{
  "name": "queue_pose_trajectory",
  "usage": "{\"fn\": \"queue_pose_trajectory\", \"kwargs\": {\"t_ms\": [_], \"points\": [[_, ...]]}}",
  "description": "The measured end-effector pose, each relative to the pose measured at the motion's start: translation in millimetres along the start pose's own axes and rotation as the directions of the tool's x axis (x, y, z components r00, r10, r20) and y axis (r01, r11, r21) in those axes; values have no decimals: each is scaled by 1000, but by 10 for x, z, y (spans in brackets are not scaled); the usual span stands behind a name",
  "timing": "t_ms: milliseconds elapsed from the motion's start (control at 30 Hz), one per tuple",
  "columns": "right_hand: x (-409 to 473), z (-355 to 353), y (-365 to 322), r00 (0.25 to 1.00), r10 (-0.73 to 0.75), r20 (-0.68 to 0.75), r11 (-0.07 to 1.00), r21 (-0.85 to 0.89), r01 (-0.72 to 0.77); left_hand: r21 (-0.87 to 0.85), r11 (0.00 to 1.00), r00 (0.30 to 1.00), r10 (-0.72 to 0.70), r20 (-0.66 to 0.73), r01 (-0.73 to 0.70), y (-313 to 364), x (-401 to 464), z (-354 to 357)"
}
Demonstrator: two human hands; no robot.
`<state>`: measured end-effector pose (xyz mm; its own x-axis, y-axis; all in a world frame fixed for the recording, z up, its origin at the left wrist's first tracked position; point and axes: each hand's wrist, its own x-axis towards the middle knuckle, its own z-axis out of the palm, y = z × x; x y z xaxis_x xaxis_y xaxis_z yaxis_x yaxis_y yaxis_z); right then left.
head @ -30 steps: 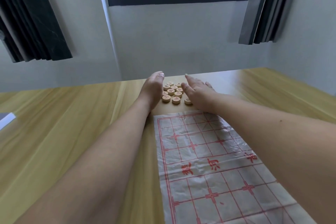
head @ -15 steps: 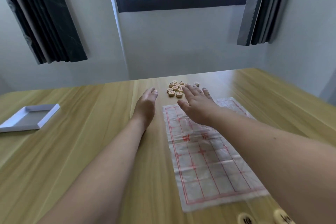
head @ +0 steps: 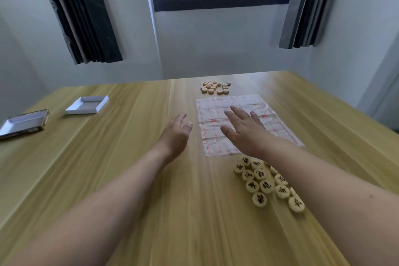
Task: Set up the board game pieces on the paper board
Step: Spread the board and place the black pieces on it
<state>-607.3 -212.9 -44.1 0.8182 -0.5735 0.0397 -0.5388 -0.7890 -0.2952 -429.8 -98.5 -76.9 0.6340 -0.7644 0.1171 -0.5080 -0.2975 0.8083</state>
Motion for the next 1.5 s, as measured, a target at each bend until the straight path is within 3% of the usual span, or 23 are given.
{"fn": "queue_pose_trajectory", "kwargs": {"t_ms": [167,367,533,600,800,1100,1267,1400,1500], "points": [[-644,-40,151,998,-7,-68,1000,13,8,51,988,987,144,77,-148,253,-589,171],[-1328,109,366,968,17,-249,1000,29,-10,83,939,938,321,129,-333,423,-1093,514],[-1607,313,504,954,120,-273,991,96,-97,143,890,901,431,45,-433,408,-1288,636],[-1627,353,507,926,108,-363,992,102,-75,103,895,901,433,41,-434,414,-1346,603],[-1669,368,495,840,114,-530,992,20,-121,65,816,804,547,235,-574,381,-1404,632],[-1714,391,498,849,171,-500,975,-40,-220,233,741,770,558,309,-630,410,-1421,629],[-1729,391,493,856,153,-493,978,-47,-202,221,753,774,542,327,-620,411,-1411,619],[-1742,373,506,842,174,-511,983,46,-176,209,760,777,539,325,-615,397,-1398,620],[-1726,345,548,783,292,-549,955,213,-207,227,734,761,566,316,-640,397,-1400,619]]}}
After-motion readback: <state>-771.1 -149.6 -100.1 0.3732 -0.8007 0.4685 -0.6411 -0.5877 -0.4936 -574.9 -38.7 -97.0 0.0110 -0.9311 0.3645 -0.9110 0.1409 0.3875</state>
